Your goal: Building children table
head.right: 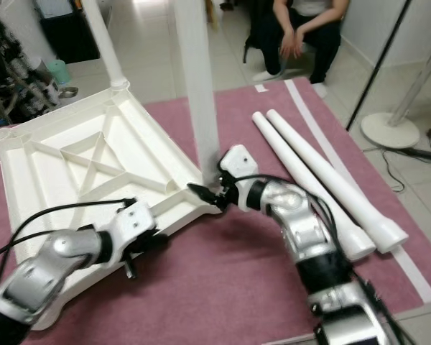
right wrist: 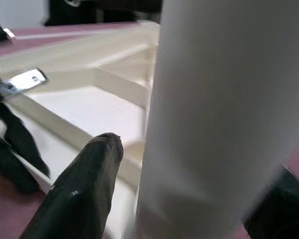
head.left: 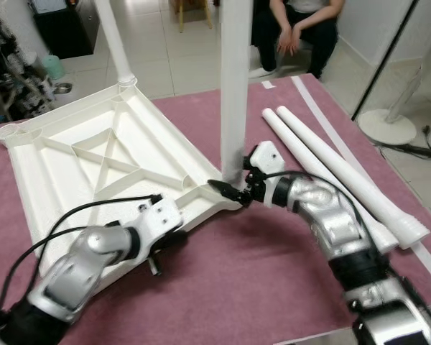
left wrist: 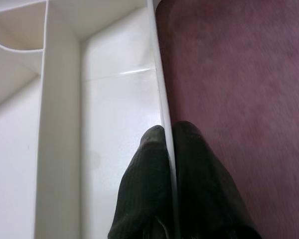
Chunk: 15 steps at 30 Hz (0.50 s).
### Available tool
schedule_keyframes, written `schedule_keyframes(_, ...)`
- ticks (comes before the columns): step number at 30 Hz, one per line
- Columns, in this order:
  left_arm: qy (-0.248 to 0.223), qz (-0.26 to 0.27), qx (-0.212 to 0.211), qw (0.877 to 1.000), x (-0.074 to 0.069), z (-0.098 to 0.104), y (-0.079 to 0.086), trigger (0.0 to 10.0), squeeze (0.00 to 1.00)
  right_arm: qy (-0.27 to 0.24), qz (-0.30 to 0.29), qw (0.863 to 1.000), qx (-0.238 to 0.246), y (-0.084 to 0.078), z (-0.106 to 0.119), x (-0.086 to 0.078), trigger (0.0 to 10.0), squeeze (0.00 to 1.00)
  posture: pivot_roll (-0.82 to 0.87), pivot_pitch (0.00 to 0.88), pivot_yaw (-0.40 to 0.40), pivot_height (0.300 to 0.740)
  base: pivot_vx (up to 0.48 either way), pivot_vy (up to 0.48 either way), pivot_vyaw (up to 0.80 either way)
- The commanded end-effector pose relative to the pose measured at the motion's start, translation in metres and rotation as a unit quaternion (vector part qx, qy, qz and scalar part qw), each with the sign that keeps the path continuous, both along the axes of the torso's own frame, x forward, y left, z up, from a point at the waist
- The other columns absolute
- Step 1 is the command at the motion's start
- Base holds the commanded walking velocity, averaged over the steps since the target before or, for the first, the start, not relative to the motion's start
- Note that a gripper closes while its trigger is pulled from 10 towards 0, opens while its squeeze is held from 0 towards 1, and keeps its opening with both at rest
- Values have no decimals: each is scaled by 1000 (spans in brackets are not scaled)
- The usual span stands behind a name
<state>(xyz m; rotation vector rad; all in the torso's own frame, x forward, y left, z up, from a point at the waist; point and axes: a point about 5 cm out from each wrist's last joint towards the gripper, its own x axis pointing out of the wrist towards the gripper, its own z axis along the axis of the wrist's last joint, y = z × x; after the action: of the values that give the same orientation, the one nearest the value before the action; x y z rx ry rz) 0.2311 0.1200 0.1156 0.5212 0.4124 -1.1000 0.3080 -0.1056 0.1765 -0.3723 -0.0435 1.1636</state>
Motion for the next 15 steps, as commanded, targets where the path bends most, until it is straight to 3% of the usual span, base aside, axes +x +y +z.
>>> schedule_keyframes(1,-51,-57,-18,997,-3,21,-8,10000,0,11,51,999,-3,12,-3,-6,10000,0,33,0,97,740,0,0,0)
schedule_keyframes(7,-46,-61,-10,997,-5,19,0,10000,0,21,91,995,-26,11,-2,-7,10000,0,44,0,84,740,0,0,0)
schedule_keyframes(8,-46,-58,-11,997,-5,19,1,10000,0,29,98,995,-22,11,-1,-7,2314,0,47,0,81,740,0,0,0)
schedule_keyframes(9,-46,-58,-11,997,-5,19,1,10000,0,29,98,995,-22,11,-1,-7,2314,0,47,0,81,740,0,0,0)
schedule_keyframes(10,-46,-55,-14,997,-4,19,0,10000,0,37,101,994,-15,11,-1,-8,0,0,50,0,76,740,0,0,0)
schedule_keyframes(15,-49,-45,-23,998,-2,20,-2,10000,0,48,89,995,-3,11,-5,-8,0,0,44,0,79,740,0,0,0)
